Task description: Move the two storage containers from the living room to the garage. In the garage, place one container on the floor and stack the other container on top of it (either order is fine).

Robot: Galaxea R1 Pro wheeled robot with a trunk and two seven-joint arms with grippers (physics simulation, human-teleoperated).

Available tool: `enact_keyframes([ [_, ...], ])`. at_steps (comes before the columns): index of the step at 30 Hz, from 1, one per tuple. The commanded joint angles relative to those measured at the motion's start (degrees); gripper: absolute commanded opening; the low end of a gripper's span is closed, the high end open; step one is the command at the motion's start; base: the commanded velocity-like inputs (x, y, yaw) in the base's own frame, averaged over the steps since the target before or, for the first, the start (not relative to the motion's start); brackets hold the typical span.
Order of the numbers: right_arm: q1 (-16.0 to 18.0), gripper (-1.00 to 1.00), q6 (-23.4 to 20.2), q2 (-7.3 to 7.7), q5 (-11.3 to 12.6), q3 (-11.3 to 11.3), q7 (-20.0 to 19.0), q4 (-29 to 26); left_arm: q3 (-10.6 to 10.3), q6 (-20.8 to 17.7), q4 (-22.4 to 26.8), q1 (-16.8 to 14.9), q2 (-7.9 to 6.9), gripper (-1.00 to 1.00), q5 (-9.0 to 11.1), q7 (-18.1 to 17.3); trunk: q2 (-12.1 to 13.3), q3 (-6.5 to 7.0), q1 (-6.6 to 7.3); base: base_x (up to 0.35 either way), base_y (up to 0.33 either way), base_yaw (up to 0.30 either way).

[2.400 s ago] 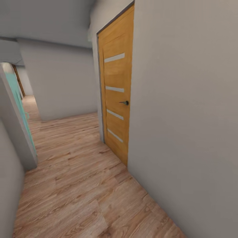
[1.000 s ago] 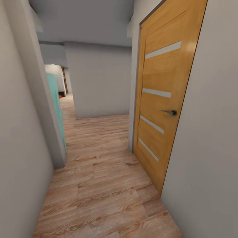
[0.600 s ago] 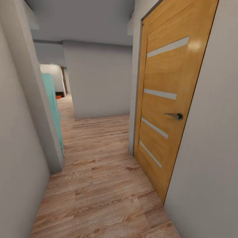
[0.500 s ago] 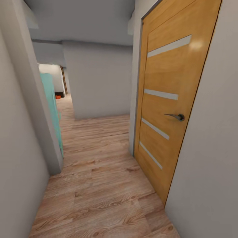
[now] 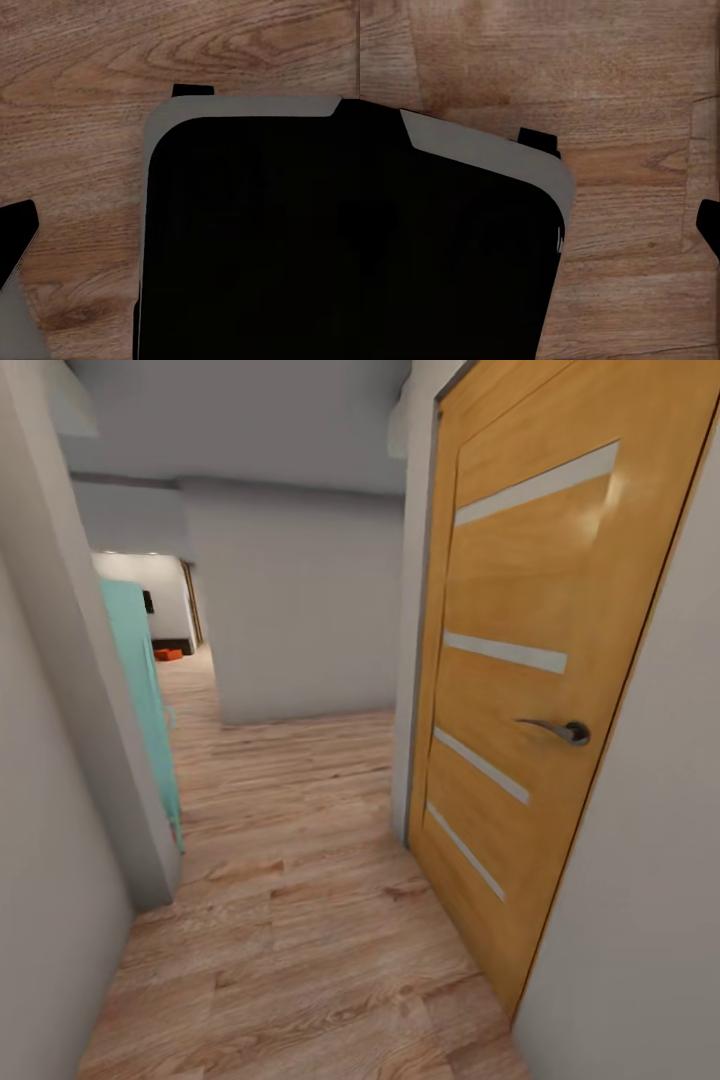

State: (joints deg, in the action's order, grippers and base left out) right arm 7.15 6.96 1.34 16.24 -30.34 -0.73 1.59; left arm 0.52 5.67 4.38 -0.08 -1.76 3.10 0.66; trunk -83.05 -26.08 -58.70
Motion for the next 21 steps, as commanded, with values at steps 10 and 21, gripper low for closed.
enact_keyframes([
  [10, 0.06, 1.0, 0.33, -0.03, 1.04, -0.46, -0.06, 0.17, 0.01, 0.13, 0.01, -0.01, -0.01, 1.0, 0.32, 0.04, -0.02, -0.05, -0.03, 0.32, 0.0, 0.024],
  [21, 0.06, 1.0, 0.33, -0.03, 1.08, -0.44, -0.06, 0.17, 0.01, 0.13, 0.01, -0.01, -0.01, 1.0, 0.32, 0.04, -0.02, -0.05, -0.03, 0.32, 0.0, 0.251],
])
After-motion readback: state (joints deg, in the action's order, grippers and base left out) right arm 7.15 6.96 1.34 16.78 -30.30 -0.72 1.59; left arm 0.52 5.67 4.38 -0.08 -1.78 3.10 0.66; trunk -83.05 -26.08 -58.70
